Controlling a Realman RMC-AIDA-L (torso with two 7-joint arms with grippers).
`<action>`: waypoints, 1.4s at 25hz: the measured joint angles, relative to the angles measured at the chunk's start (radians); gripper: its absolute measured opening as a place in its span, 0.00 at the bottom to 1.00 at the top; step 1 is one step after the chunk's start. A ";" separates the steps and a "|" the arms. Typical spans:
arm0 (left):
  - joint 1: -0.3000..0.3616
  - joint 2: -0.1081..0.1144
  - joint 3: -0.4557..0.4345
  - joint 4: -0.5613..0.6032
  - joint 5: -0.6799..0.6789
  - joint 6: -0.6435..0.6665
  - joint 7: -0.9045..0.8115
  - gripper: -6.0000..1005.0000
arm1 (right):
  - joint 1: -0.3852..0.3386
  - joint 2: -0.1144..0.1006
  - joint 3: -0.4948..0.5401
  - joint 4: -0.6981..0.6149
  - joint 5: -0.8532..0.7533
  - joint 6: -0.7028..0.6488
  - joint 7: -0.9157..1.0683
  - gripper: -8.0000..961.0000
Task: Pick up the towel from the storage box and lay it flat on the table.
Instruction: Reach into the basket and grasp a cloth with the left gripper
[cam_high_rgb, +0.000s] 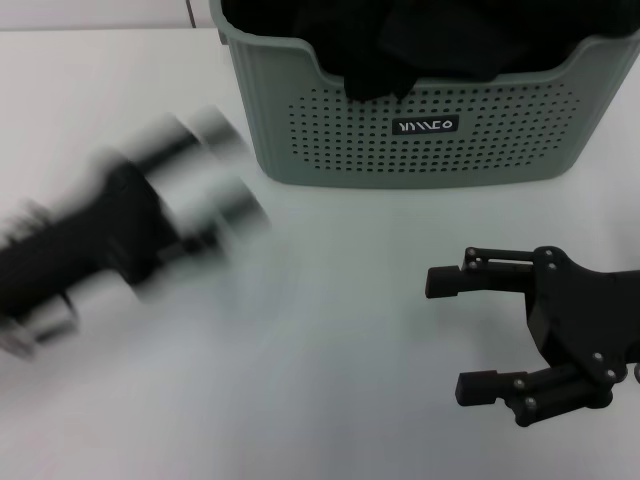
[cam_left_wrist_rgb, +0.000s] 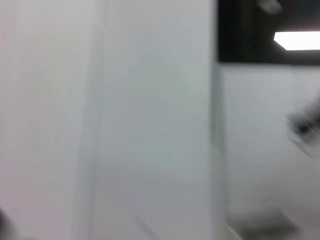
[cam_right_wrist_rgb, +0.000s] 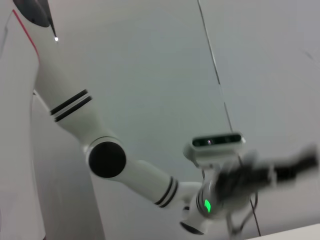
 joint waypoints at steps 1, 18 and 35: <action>0.015 -0.013 -0.062 0.016 -0.040 0.005 -0.019 0.76 | -0.006 0.000 0.000 0.000 0.000 0.001 0.000 0.89; -0.267 -0.045 -0.235 0.100 -0.083 -0.582 -0.397 0.75 | -0.014 0.006 -0.038 0.028 0.001 0.050 -0.008 0.89; -0.356 -0.057 -0.195 0.096 0.003 -0.962 -0.548 0.75 | -0.008 0.005 -0.038 0.040 0.004 0.052 -0.046 0.89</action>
